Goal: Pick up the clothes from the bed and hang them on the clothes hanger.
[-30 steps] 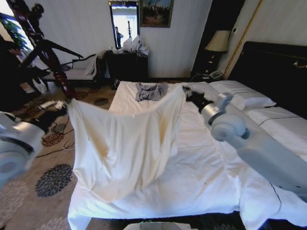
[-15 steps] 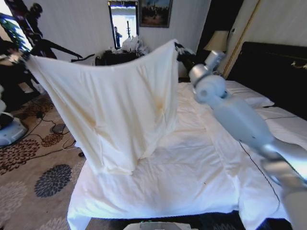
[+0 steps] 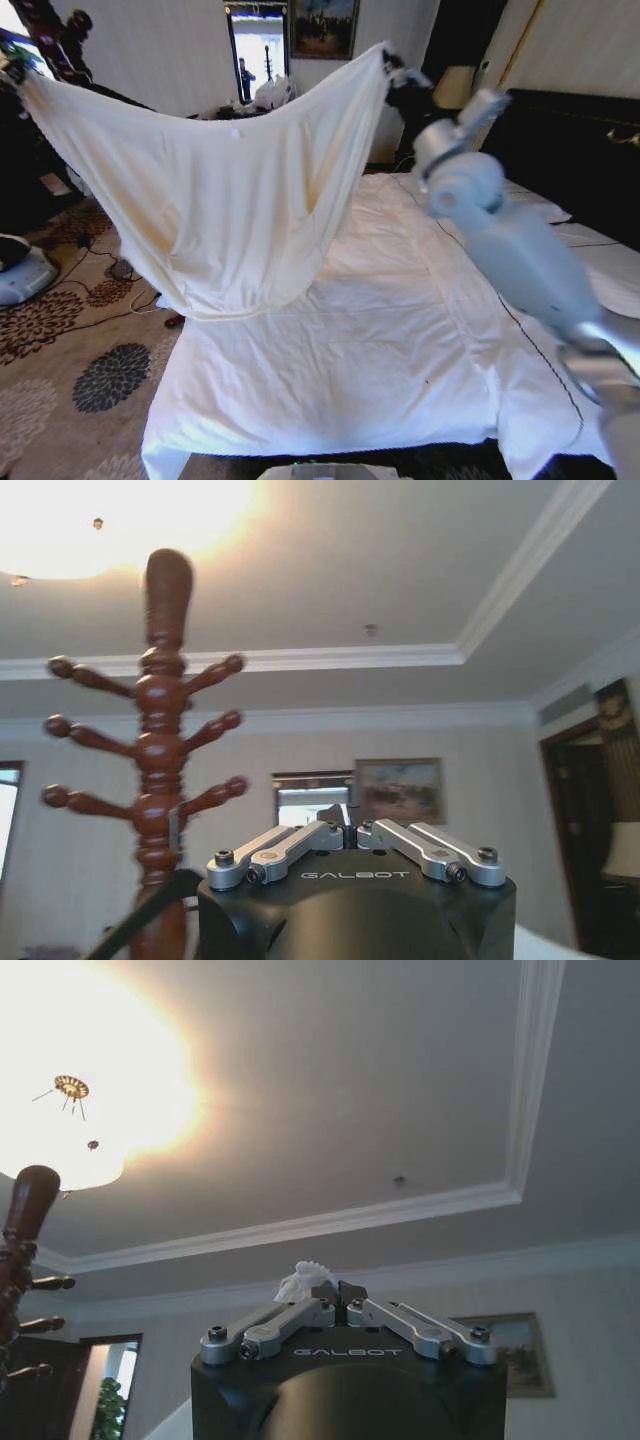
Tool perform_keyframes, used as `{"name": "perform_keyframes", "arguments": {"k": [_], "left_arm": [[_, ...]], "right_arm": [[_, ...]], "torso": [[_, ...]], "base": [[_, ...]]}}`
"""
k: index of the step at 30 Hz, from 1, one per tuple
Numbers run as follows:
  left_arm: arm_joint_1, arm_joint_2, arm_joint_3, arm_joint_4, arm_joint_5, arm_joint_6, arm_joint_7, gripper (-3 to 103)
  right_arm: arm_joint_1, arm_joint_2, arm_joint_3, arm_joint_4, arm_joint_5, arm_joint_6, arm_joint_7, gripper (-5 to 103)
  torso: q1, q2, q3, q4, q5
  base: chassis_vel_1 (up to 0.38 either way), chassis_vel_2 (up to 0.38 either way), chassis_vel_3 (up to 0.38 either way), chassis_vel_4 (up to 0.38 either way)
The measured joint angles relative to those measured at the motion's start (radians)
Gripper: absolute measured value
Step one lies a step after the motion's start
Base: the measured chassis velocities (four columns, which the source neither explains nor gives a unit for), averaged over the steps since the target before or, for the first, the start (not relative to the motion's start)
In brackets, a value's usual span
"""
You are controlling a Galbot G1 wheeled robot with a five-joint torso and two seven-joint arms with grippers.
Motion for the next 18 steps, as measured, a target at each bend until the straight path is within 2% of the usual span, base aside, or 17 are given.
{"name": "perform_keyframes", "arguments": {"k": [1, 3, 5, 8, 11, 12, 15, 16, 17, 18], "left_arm": [[-0.003, 0.018, -0.051, -0.013, -0.047, 0.031, -0.020, 1], [-0.020, 0.055, -0.097, -0.004, -0.081, 0.066, -0.039, 1], [-0.031, 0.079, -0.098, 0.013, -0.083, 0.079, -0.044, 1], [-0.024, 0.094, -0.060, 0.021, -0.052, 0.112, -0.051, 1], [-0.001, 0.035, 0.104, 0.009, 0.108, 0.208, -0.059, 1], [-0.001, 0.035, 0.104, 0.009, 0.108, 0.208, -0.059, 1], [-0.022, -0.057, 0.334, 0.032, 0.256, 0.250, -0.067, 1], [-0.045, -0.123, 0.477, 0.068, 0.323, 0.255, -0.067, 1], [-0.045, -0.123, 0.477, 0.068, 0.323, 0.255, -0.067, 1], [-0.076, -0.190, 0.601, 0.117, 0.384, 0.254, -0.068, 1]], "right_arm": [[0.003, -0.034, 0.028, 0.045, 0.031, -0.024, 0.021, 0], [0.032, -0.066, 0.045, 0.074, 0.054, -0.057, 0.043, 0], [0.056, -0.068, 0.042, 0.067, 0.051, -0.068, 0.049, 0], [0.088, -0.031, -0.003, 0.015, 0.023, -0.087, 0.060, 0], [0.050, 0.078, -0.152, -0.069, -0.038, -0.150, 0.106, 0], [0.050, 0.078, -0.152, -0.069, -0.038, -0.150, 0.106, 0], [-0.012, 0.172, -0.293, -0.163, -0.133, -0.173, 0.129, 0], [-0.038, 0.219, -0.359, -0.230, -0.188, -0.176, 0.128, 0], [-0.038, 0.219, -0.359, -0.230, -0.188, -0.176, 0.128, 0], [-0.055, 0.257, -0.404, -0.294, -0.225, -0.176, 0.121, 0]], "torso": [[0.000, 0.000, 0.000, -0.0003, 0.0001], [0.000, 0.001, 0.000, 0.0003, 0.0003], [0.000, 0.001, 0.000, 0.0007, 0.0001], [0.000, 0.001, 0.000, 0.0004, -0.0004], [0.000, 0.000, 0.000, 0.0009, 0.0001], [0.000, 0.000, 0.000, 0.0009, 0.0001], [0.001, 0.000, 0.001, 0.0012, -0.0005], [0.001, 0.000, 0.001, 0.0014, -0.0013], [0.001, 0.000, 0.001, 0.0014, -0.0013], [0.001, 0.000, 0.000, 0.0012, -0.0012]], "base": [[0.000, 0.000, 0.000, 0.000], [0.000, 0.000, 0.000, 0.000], [0.000, 0.000, 0.000, 0.000], [0.000, 0.000, 0.000, 0.000], [0.000, 0.000, 0.000, 0.000], [0.000, 0.000, 0.000, 0.000], [0.000, 0.000, 0.000, 0.000], [0.000, 0.000, 0.000, 0.000], [0.000, 0.000, 0.000, 0.000], [0.000, 0.000, 0.000, 0.000]]}}
